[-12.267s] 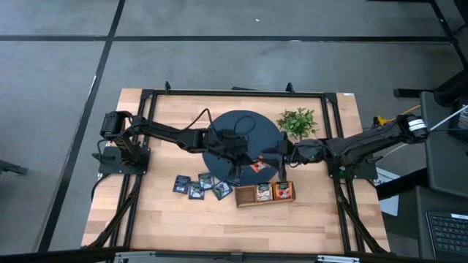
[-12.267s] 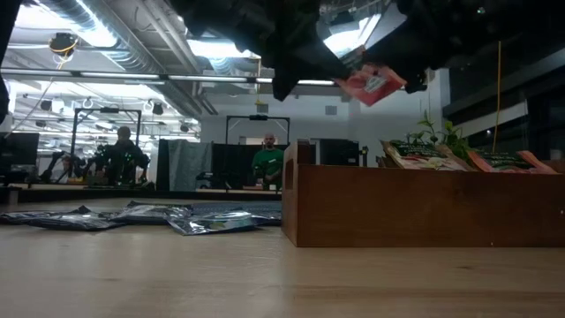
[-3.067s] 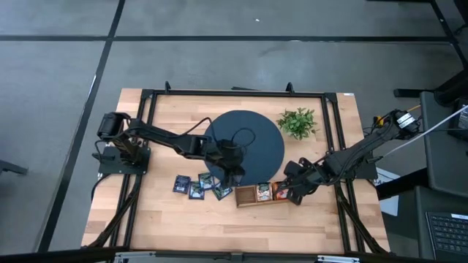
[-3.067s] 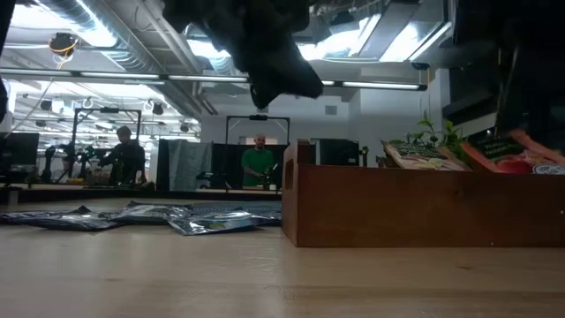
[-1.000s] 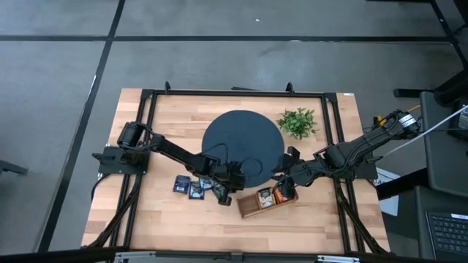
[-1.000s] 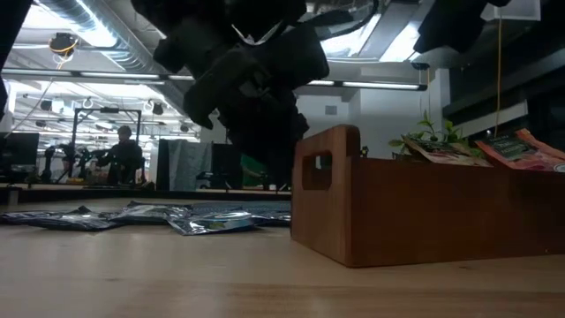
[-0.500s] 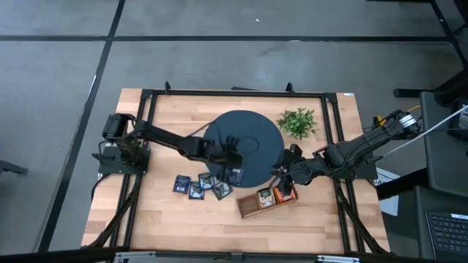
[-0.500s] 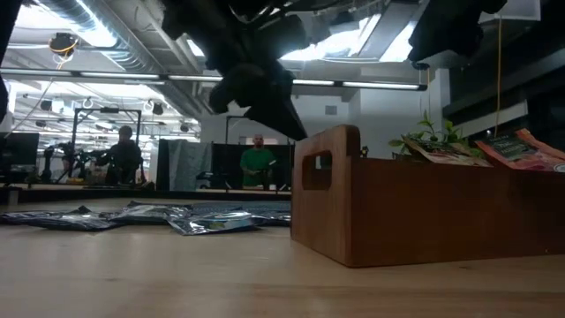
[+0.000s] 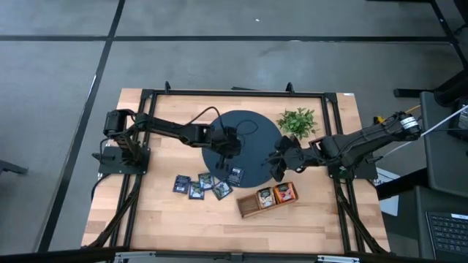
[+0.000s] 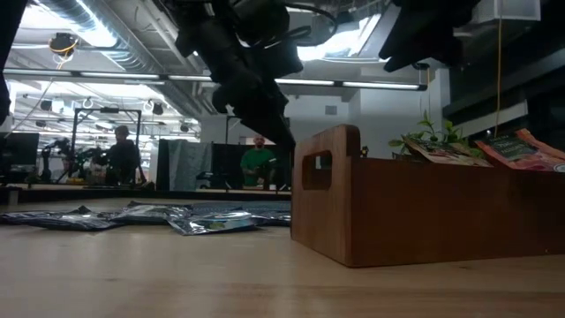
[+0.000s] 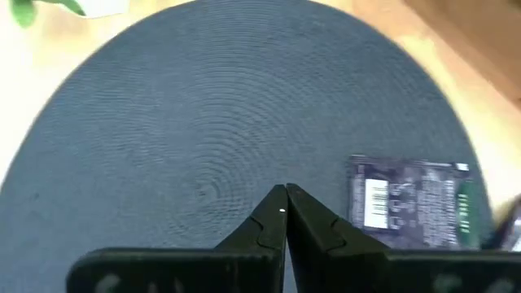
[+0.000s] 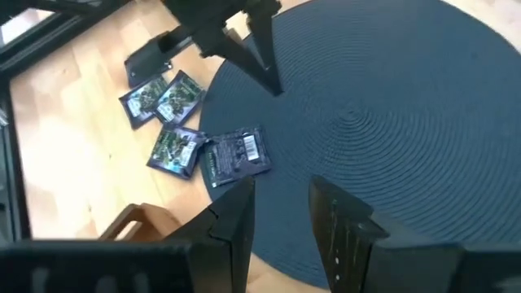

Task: Pick & Place Tea
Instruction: Put the purple tea bag into the left section of the wooden organizer

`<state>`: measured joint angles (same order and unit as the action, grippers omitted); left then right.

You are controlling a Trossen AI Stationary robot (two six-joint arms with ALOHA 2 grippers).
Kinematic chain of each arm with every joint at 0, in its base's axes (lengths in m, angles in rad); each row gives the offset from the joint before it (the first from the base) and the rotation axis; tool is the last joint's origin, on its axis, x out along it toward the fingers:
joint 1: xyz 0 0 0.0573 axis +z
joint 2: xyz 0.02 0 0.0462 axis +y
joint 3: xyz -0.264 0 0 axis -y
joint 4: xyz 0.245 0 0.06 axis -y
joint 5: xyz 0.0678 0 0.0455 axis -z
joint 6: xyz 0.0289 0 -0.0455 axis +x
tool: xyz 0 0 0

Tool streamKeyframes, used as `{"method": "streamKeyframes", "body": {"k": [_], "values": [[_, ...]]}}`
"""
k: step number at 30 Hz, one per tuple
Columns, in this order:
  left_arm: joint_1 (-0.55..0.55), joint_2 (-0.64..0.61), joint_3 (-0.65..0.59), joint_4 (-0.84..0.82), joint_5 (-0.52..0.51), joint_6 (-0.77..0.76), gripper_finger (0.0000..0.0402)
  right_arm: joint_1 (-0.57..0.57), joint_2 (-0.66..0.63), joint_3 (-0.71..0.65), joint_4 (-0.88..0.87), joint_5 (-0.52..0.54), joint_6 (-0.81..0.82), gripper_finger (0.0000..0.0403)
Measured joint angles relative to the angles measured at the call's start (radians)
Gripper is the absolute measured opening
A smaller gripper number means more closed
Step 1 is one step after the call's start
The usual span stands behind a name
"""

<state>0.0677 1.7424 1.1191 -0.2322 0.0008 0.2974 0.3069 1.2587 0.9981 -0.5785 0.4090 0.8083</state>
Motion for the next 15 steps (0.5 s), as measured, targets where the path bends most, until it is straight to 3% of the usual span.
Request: {"method": "streamKeyframes", "body": {"k": [5, 15], "values": [[0.0, 0.0, 0.0, 0.0, 0.025, -0.02, 0.0005, -0.006, 0.0, 0.0, 0.0, -0.005, -0.053, 0.0118], [0.0, 0.0, 0.0, -0.011, 0.036, -0.165, 0.0004, -0.006, 0.0, 0.0, -0.002, -0.149, -0.082, 0.0118]]}}
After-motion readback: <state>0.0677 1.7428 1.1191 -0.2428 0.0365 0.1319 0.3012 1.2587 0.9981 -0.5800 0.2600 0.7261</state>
